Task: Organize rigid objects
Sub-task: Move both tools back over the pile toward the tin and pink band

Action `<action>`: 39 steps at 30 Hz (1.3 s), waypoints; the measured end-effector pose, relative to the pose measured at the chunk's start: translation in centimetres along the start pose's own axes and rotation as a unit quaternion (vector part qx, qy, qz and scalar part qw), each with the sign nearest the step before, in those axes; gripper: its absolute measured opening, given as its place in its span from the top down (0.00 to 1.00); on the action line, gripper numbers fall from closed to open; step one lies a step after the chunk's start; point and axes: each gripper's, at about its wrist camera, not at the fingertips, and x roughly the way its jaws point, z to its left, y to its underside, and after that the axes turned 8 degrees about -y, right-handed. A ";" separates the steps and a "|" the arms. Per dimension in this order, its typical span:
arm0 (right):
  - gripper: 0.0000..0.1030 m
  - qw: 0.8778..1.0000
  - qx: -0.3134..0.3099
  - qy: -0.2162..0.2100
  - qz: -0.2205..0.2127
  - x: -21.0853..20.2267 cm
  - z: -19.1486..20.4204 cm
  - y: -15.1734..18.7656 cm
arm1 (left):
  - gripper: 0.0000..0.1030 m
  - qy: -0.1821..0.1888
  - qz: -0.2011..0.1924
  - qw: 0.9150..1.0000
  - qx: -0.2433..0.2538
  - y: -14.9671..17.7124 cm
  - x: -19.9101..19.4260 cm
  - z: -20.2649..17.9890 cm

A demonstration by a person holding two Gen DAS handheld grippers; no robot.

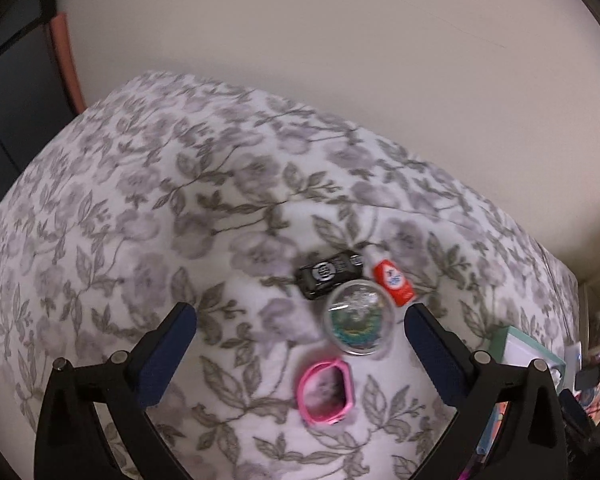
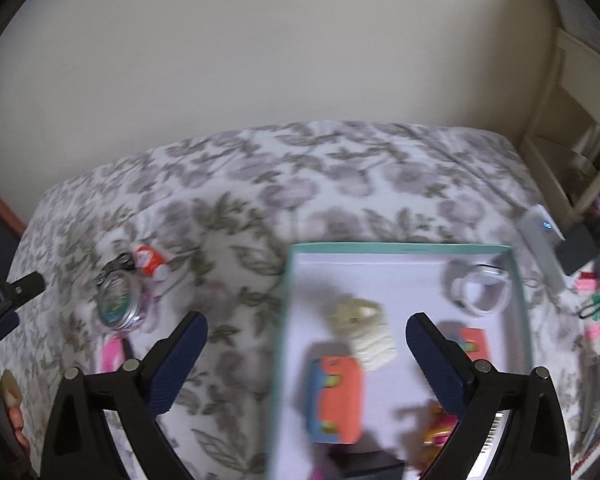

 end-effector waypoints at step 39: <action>0.02 0.977 -0.173 -0.084 0.095 11.4 17.0 7.6 | 0.00 -0.028 0.090 0.995 -0.039 3.8 8.4 8.7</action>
